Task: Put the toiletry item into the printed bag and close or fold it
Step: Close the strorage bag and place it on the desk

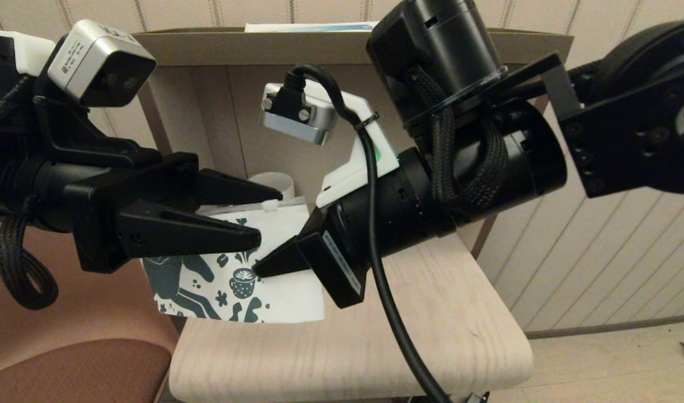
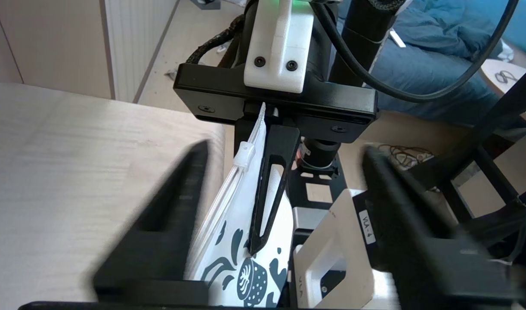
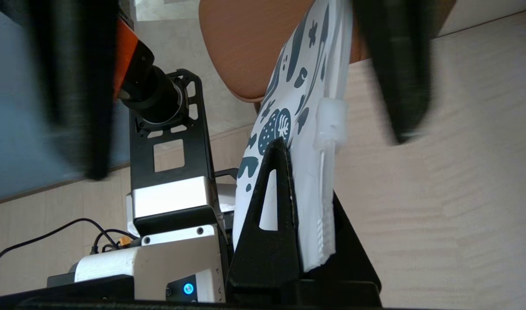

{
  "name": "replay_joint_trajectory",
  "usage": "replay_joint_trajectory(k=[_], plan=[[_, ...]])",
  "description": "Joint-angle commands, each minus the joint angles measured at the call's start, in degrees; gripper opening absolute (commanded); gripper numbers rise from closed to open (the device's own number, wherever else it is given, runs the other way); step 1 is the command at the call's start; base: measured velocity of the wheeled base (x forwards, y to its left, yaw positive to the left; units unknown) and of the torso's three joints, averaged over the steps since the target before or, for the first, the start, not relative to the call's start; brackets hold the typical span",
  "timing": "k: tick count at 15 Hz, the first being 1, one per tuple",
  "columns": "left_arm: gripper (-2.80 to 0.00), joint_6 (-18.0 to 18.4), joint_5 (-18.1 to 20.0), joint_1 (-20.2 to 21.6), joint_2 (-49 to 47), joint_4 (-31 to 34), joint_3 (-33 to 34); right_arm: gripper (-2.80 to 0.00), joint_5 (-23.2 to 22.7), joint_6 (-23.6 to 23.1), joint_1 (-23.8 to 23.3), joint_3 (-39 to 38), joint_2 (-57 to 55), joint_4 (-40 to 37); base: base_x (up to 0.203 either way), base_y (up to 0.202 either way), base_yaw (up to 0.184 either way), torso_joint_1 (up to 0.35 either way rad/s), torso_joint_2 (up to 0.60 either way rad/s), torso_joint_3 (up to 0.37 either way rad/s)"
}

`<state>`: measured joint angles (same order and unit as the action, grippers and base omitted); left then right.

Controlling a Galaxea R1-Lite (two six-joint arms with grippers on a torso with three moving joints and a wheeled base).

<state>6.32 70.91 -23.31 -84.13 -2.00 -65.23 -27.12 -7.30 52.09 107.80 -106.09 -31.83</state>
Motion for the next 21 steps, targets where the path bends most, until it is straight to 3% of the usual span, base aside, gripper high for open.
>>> replay_joint_trajectory(k=[1, 16, 21], plan=[[-2.8, 0.0, 0.4, -0.1, 0.0, 0.0, -0.1, -2.8, -0.1, -0.1, 0.0, 0.0, 0.1, -0.2, 0.0, 0.0, 0.0, 0.0, 0.0, 0.0], [-2.8, -0.1, 0.2, -0.9, -0.1, -0.3, -0.3, -2.8, 0.6, 0.1, -0.2, -1.6, 1.7, 1.2, 0.0, 0.0, 0.0, 0.0, 0.0, 0.0], [-2.8, 0.0, -2.1, -0.8, -0.6, -0.4, -0.3, -2.8, 0.6, -0.1, -0.2, -2.7, 3.1, 1.2, 0.0, 0.0, 0.0, 0.0, 0.0, 0.0]])
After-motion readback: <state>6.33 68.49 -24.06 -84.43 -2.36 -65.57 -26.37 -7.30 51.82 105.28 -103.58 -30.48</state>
